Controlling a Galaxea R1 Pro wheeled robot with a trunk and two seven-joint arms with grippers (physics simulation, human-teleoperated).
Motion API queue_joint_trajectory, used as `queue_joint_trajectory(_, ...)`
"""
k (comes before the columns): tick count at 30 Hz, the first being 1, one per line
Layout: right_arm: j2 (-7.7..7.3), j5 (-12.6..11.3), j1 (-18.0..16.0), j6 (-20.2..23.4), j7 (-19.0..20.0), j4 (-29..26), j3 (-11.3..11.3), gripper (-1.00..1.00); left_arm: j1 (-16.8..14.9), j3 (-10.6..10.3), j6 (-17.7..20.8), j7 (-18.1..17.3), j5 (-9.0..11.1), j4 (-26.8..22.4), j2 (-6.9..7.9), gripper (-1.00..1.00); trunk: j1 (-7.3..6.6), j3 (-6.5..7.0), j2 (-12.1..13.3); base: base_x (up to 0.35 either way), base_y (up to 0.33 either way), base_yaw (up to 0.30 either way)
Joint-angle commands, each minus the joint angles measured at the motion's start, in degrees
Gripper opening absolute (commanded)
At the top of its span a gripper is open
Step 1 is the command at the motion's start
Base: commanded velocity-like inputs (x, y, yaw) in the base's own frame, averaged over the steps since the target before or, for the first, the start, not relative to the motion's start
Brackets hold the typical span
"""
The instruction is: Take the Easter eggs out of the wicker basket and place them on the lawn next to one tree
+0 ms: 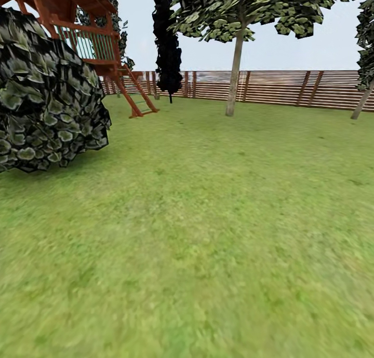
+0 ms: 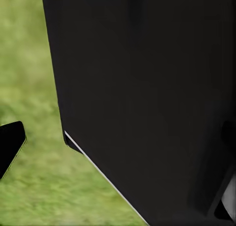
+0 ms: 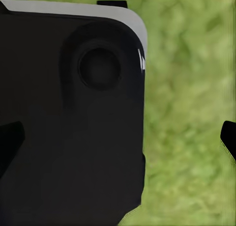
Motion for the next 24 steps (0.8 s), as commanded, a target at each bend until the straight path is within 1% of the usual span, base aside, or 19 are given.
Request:
queue_joint_trajectory(1,-0.03,-0.06,-0.03,-0.18,-0.09,0.05,-0.03,1.0,0.03,-0.01,-0.02,0.02,-0.01,-0.08,-0.05,1.0,0.03,-0.04,-0.02,0.334,0.076,0.0)
queue_joint_trajectory(24,0.07,0.22,-0.03,-0.17,-0.1,-0.22,0.12,1.0,0.03,-0.01,-0.02,0.03,-0.02,-0.02,-0.02,1.0,0.03,-0.04,-0.02,0.334,0.076,0.0)
